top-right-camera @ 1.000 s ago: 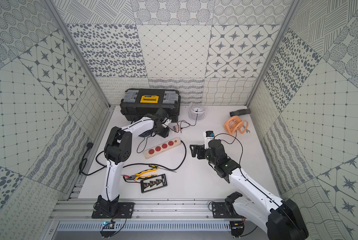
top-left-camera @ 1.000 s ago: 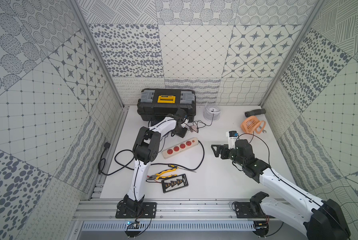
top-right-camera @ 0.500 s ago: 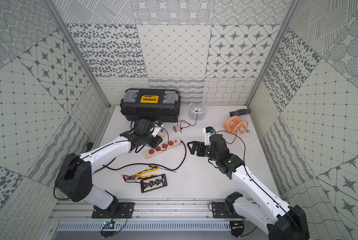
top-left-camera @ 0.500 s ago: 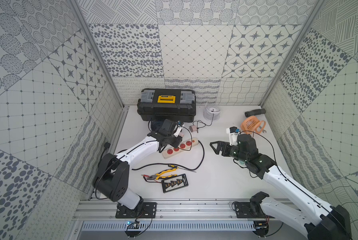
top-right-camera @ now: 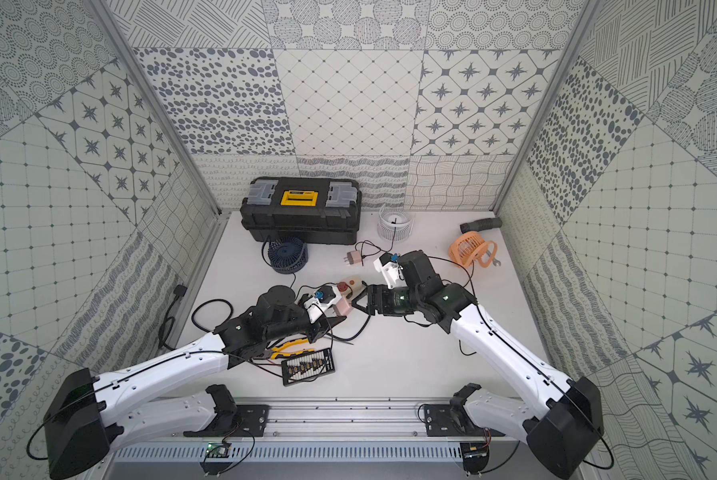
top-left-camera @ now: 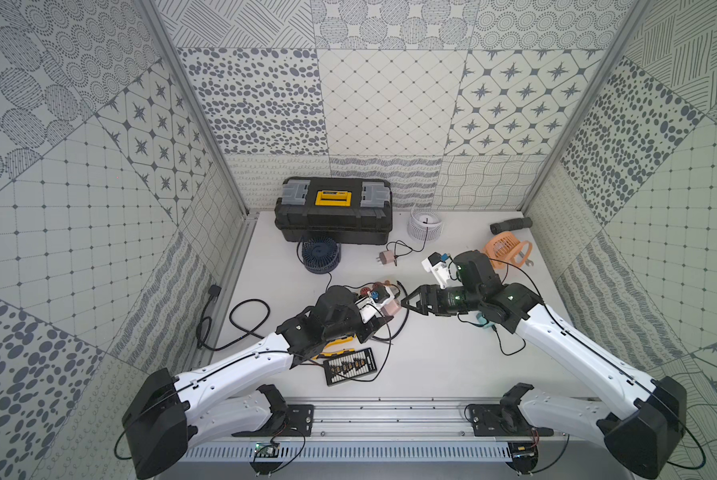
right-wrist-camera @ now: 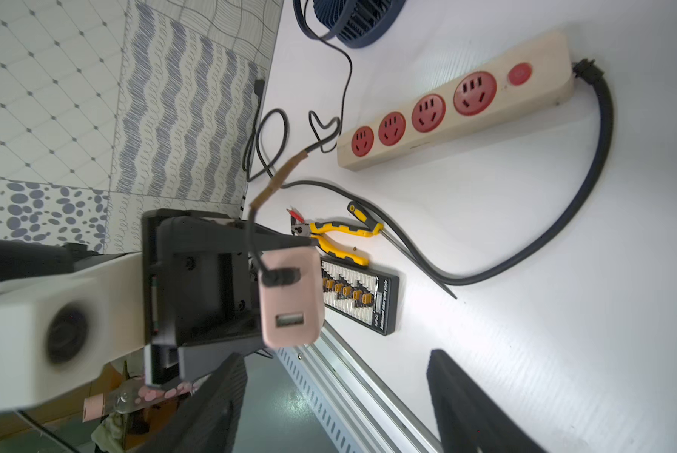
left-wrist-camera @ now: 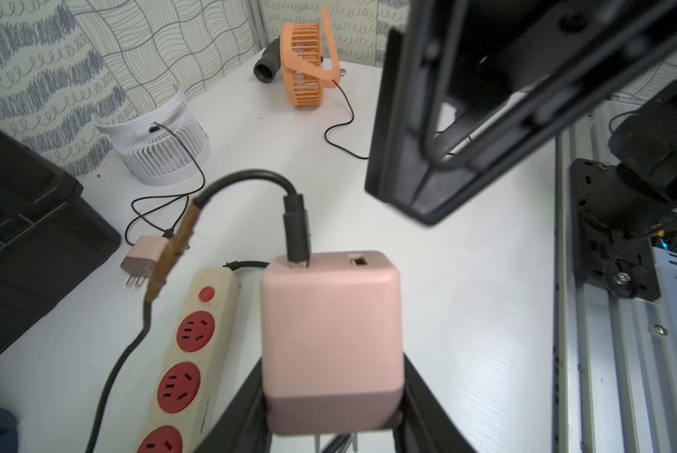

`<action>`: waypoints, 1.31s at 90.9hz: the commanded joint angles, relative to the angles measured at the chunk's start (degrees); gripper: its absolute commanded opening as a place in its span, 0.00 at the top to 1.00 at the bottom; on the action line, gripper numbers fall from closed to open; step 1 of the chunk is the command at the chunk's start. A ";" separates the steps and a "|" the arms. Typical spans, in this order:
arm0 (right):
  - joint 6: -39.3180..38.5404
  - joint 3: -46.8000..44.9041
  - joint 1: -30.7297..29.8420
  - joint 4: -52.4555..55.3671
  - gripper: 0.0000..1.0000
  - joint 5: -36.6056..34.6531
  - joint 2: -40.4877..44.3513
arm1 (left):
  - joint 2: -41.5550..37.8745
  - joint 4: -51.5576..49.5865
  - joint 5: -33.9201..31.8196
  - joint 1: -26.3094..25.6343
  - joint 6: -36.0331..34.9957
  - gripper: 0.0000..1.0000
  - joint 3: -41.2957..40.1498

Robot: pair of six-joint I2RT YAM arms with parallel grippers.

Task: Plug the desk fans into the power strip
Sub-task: Pick up the plug from the center of the board.

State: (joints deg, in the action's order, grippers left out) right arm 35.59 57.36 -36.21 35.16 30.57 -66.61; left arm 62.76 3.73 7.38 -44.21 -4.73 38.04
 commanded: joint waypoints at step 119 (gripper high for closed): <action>-16.46 7.14 -10.60 4.26 0.94 -19.75 0.36 | -11.14 -8.74 -8.86 3.56 25.61 0.16 -4.50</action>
State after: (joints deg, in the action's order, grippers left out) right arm 26.50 62.87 -46.33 40.73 13.82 -65.08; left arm 54.50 2.87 -2.74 -47.59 5.89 34.04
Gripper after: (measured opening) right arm 0.309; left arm 0.831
